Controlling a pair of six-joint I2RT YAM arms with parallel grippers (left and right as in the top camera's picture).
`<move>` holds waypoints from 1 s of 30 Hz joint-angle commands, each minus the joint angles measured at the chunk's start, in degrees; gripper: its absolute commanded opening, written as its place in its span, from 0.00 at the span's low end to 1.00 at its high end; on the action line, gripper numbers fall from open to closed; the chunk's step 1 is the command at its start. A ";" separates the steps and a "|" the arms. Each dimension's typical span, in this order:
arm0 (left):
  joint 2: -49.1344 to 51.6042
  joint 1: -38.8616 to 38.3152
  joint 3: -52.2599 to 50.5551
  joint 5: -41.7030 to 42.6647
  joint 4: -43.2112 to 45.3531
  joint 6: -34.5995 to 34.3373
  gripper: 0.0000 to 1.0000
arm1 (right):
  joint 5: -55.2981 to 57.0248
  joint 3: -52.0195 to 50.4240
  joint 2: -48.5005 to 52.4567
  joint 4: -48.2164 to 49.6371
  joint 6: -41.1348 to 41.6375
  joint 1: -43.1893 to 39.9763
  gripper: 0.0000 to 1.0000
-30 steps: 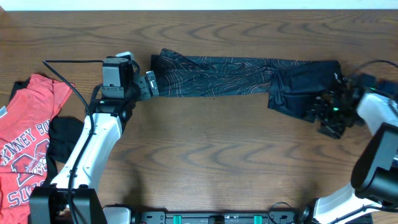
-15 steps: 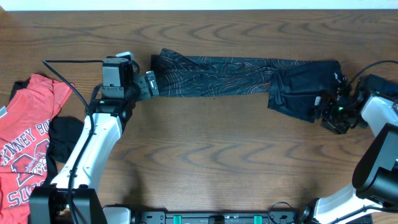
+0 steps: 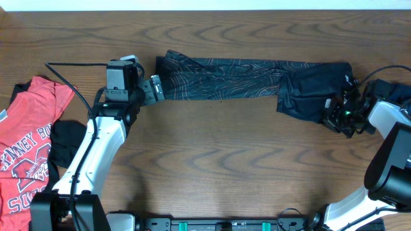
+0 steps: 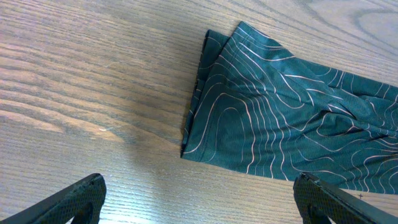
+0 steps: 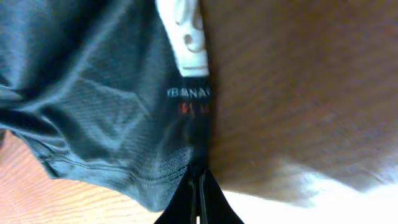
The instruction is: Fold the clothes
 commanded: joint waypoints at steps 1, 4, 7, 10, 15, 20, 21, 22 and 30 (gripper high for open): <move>0.07 0.31 0.50 0.17 -0.28 0.59 0.98 | -4.57 -1.18 1.27 1.22 -1.18 1.79 0.01; 0.07 0.31 0.50 0.20 -0.52 0.57 0.98 | -9.57 0.09 -0.09 2.86 0.24 1.88 0.01; 0.07 0.31 0.50 0.35 -0.94 0.59 0.98 | -14.08 2.10 -1.31 4.35 2.40 2.25 0.01; 0.07 0.31 0.50 0.35 -1.16 0.57 0.98 | -16.68 4.37 -2.25 5.27 4.35 3.10 0.01; 0.07 0.28 0.50 0.37 -1.57 0.57 0.98 | -18.36 8.50 -2.95 6.82 8.00 5.11 0.01; 0.07 0.28 0.50 0.37 -2.58 0.57 0.98 | -20.65 12.79 -2.95 8.90 12.24 5.49 0.01; 0.07 0.28 0.50 0.37 -2.67 0.57 0.98 | -20.74 13.88 -2.95 9.35 13.14 5.49 0.01; 0.07 0.28 0.50 0.37 -2.69 0.57 0.98 | -20.87 15.04 -2.95 9.51 13.75 5.53 0.01; 0.07 0.28 0.50 0.37 -2.91 0.57 0.98 | -18.73 21.42 -2.95 9.88 18.82 5.51 0.01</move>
